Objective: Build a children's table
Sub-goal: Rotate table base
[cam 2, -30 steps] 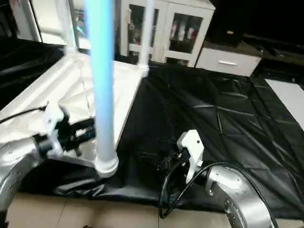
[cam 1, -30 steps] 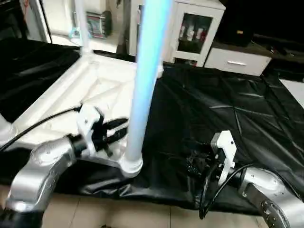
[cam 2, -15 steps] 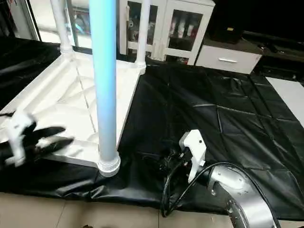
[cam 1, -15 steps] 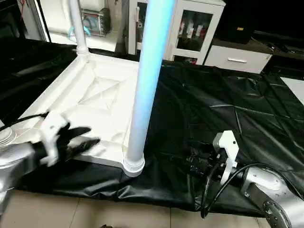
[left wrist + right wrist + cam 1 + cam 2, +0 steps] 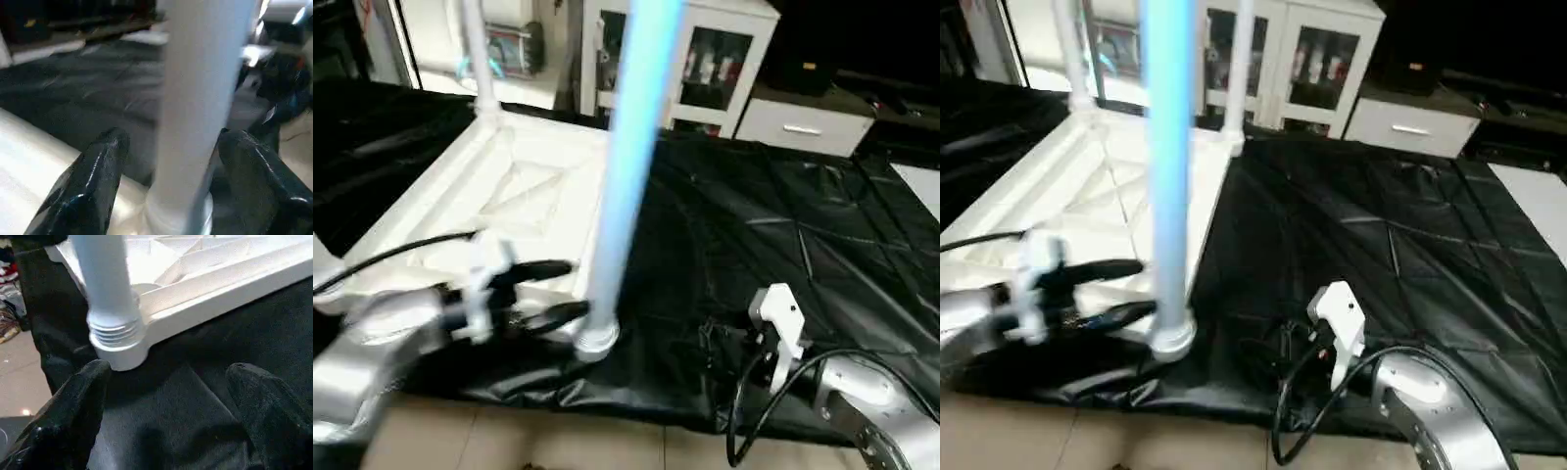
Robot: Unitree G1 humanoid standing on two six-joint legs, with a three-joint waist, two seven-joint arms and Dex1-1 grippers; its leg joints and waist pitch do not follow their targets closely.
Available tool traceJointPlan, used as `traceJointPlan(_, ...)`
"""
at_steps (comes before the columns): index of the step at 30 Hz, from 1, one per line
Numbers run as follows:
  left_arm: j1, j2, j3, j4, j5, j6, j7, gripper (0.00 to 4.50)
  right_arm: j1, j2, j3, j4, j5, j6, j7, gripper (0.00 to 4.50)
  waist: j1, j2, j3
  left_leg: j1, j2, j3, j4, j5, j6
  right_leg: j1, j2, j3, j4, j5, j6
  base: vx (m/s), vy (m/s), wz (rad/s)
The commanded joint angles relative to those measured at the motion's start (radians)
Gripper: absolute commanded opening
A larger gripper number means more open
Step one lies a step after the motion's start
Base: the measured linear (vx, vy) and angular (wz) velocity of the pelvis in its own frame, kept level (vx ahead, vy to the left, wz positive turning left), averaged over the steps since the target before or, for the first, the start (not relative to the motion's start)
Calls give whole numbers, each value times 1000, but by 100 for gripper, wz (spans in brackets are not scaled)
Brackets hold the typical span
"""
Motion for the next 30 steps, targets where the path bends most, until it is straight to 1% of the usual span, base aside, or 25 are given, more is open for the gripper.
traceJointPlan(1, -49, -43, -54, 31, 44, -6, 22, 339, 12, -12, 1, 7, -15, -13, 3, 408, -4, 13, -37, 11, 42, -31, -91, -383, -45, 19, -64, 44, -96, -441, -72, 0, 0, 0)
traceJointPlan(3, -79, -75, -69, 61, 59, -20, 33, 339, 15, -13, 3, 6, -14, -13, 3, 408, -2, 16, -40, 7, 42, -30, -88, -345, -37, 22, -65, 44, -92, -400, -77, 0, 0, 0)
traceJointPlan(4, -131, -128, -90, 119, 82, -45, 56, 339, 20, -14, 5, 3, -15, -14, 2, 408, -6, 12, -39, 3, 40, -28, -88, -337, -32, 23, -60, 43, -95, -395, -71, 0, 0, 0)
traceJointPlan(5, -131, -128, -90, 119, 82, -45, 56, 339, 20, -14, 5, 3, -15, -14, 2, 408, -3, 13, -43, 6, 41, -29, -85, -328, -33, 25, -62, 42, -91, -379, -75, 0, 0, 0)
traceJointPlan(6, -194, -183, -110, 185, 92, -59, 74, 339, 26, -13, 7, 1, -19, -17, 1, 408, -1, 16, -43, 8, 42, -28, -85, -320, -30, 23, -64, 43, -93, -366, -79, 0, 0, 0)
traceJointPlan(7, -233, -212, -121, 231, 111, -75, 91, 339, 29, -13, 7, 0, -20, -18, 1, 408, -2, 16, -44, 3, 40, -28, -84, -303, -29, 26, -62, 42, -88, -338, -87, 0, 0, 0)
traceJointPlan(9, -310, -261, -136, 331, 149, -122, 123, 339, 33, -13, 6, -2, -22, -20, 0, 408, -1, 16, -45, 7, 40, -25, -81, -304, -21, 25, -61, 42, -90, -317, -92, 0, 0, 0)
traceJointPlan(10, -360, -286, -141, 404, 182, -143, 164, 339, 36, -14, 5, -2, -23, -21, -2, 408, -1, 13, -45, 0, 38, -27, -82, -295, -14, 31, -61, 41, -91, -309, -91, 0, 0, 0)
traceJointPlan(11, -389, -301, -142, 446, 202, -161, 191, 339, 38, -14, 4, -3, -24, -22, -2, 408, -1, 11, -45, 1, 39, -27, -81, -296, -14, 32, -62, 40, -90, -312, -91, 0, 0, 0)
traceJointPlan(12, -444, -330, -140, 531, 239, -201, 244, 339, 41, -15, 3, -4, -24, -24, -4, 408, -1, 12, -43, -1, 36, -27, -80, -299, -8, 31, -61, 40, -96, -328, -81, 0, 0, 0)
traceJointPlan(13, -479, -347, -141, 583, 259, -225, 273, 339, 43, -15, 3, -5, -24, -25, -5, 408, 1, 10, -48, 0, 38, -30, -78, -294, -10, 36, -67, 38, -92, -335, -77, 0, 0, 0)
traceJointPlan(14, -509, -359, -145, 623, 274, -236, 292, 339, 46, -15, 3, -5, -24, -26, -7, 408, 0, 11, -46, -4, 37, -31, -79, -291, -7, 37, -67, 38, -95, -341, -74, 0, 0, 0)
traceJointPlan(15, -586, -402, -144, 728, 292, -254, 330, 339, 53, -16, 3, -6, -25, -30, -10, 408, -1, 6, -47, -7, 34, -30, -76, -277, 2, 38, -67, 37, -100, -357, -61, 0, 0, 0)
traceJointPlan(16, -616, -422, -141, 765, 292, -256, 342, 339, 56, -16, 4, -7, -25, -31, -11, 408, 3, 8, -49, -2, 34, -30, -72, -273, 3, 35, -68, 36, -97, -350, -63, 0, 0, 0)
traceJointPlan(17, -636, -436, -140, 794, 297, -271, 359, 339, 57, -15, 4, -7, -25, -32, -12, 408, 4, 7, -50, -5, 37, -33, -74, -254, 9, 41, -70, 36, -91, -311, -80, 0, 0, 0)
traceJointPlan(18, -673, -462, -139, 844, 307, -291, 396, 339, 59, -14, 6, -7, -26, -33, -13, 408, 3, 4, -48, -10, 35, -31, -73, -244, 18, 42, -67, 36, -94, -299, -83, 0, 0, 0)
traceJointPlan(19, -703, -489, -138, 887, 313, -308, 425, 339, 61, -11, 8, -8, -27, -32, -16, 408, 8, 9, -53, -1, 39, -31, -70, -228, 23, 40, -69, 36, -86, -241, -108, 0, 0, 0)
traceJointPlan(20, -715, -500, -138, 904, 315, -318, 432, 339, 61, -10, 9, -8, -27, -32, -17, 408, 6, 10, -52, -6, 39, -31, -70, -217, 26, 42, -68, 36, -82, -209, -122, 0, 0, 0)
traceJointPlan(21, -717, -503, -137, 907, 313, -319, 431, 339, 61, -10, 9, -8, -28, -32, -17, 408, 9, 7, -54, -4, 39, -29, -67, -203, 36, 44, -68, 36, -79, -167, -142, 0, 0, 0)
traceJointPlan(22, -739, -538, -128, 937, 299, -334, 415, 339, 61, -5, 7, -12, -27, -31, -23, 408, 8, 15, -54, -7, 39, -29, -67, -187, 43, 47, -69, 36, -76, -132, -162, 0, 0, 0)
traceJointPlan(24, -744, -549, -125, 946, 297, -341, 407, 339, 61, -3, 5, -14, -27, -31, -26, 408, 8, 11, -55, -7, 40, -28, -65, -171, 55, 50, -70, 36, -72, -92, -188, 0, 0, 0)
traceJointPlan(25, -745, -556, -122, 955, 292, -346, 396, 339, 61, -3, 2, -15, -26, -31, -27, 408, 8, 12, -53, -6, 41, -27, -65, -176, 64, 50, -72, 36, -73, -96, -202, 0, 0, 0)
traceJointPlan(27, -728, -559, -125, 947, 280, -348, 343, 339, 64, -3, -3, -19, -24, -31, -27, 408, 8, 14, -51, -5, 42, -27, -67, -189, 65, 49, -72, 36, -75, -121, -203, 0, 0, 0)
traceJointPlan(28, -715, -557, -129, 938, 276, -348, 317, 339, 64, -2, -6, -19, -23, -32, -28, 408, 8, 8, -49, -5, 42, -26, -68, -209, 62, 49, -73, 35, -80, -161, -198, 0, 0, 0)
traceJointPlan(30, -680, -547, -131, 906, 260, -343, 279, 339, 59, 10, -16, -19, -12, -35, -36, 408, 9, 12, -47, -3, 44, -27, -71, -230, 55, 46, -75, 36, -83, -212, -191, 0, 0, 0)
